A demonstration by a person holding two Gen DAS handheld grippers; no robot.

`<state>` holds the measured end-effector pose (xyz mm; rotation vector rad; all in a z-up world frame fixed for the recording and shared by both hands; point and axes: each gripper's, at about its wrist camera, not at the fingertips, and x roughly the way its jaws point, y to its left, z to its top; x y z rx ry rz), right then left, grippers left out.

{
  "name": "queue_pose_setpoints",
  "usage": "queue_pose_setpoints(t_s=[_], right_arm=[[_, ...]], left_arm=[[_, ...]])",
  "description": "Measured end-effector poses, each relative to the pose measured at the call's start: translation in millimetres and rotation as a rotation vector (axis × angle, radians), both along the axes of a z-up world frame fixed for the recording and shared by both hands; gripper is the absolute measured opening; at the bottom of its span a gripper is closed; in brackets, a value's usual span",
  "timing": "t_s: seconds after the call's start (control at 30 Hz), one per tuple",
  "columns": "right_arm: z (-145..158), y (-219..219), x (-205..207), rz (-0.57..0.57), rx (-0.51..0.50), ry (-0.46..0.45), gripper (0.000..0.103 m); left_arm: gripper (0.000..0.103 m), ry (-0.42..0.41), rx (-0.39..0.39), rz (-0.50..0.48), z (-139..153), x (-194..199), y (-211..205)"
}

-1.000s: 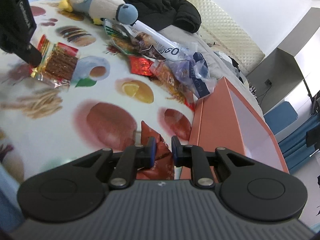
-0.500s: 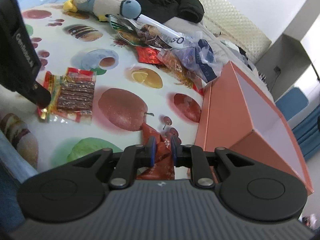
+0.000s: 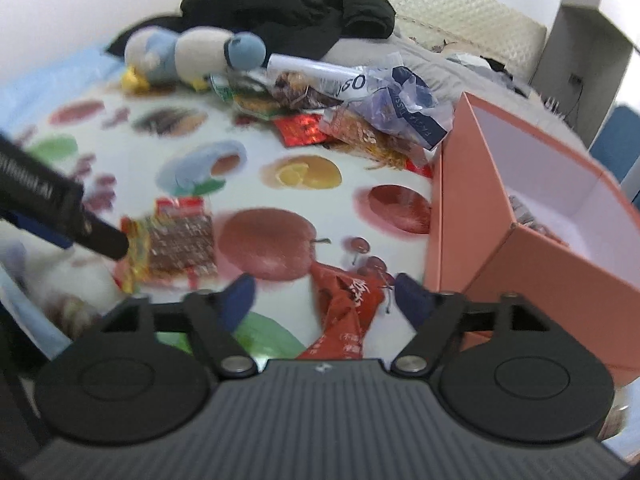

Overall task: Organize snacks
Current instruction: 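Lift the stick packet with the left tool while the right tool grasps the red bag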

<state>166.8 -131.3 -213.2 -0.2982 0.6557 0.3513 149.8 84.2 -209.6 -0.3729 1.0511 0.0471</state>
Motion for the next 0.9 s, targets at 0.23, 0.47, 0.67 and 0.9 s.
queue_pose_setpoints(t_s=[0.23,0.47,0.67,0.9], right_arm=[[2.0,-25.0,6.6,-0.067,0.199,0.042,0.083],[-11.2,-33.8,10.7,-0.116,0.201,0.066,0.083],[-24.2,-40.4,13.5,-0.137,0.221,0.109,0.083],[-36.5,-46.7,19.0,-0.154,0.242,0.149,0.07]], left_arm=[[0.092,-0.052,0.185,-0.158,18.4,10.3,-0.2],[0.093,-0.096,0.307,-0.313,24.9,20.3,-12.6],[0.093,-0.091,0.319,-0.465,14.6,28.5,-32.1],[0.093,-0.099,0.335,-0.564,1.3,37.8,-45.1]])
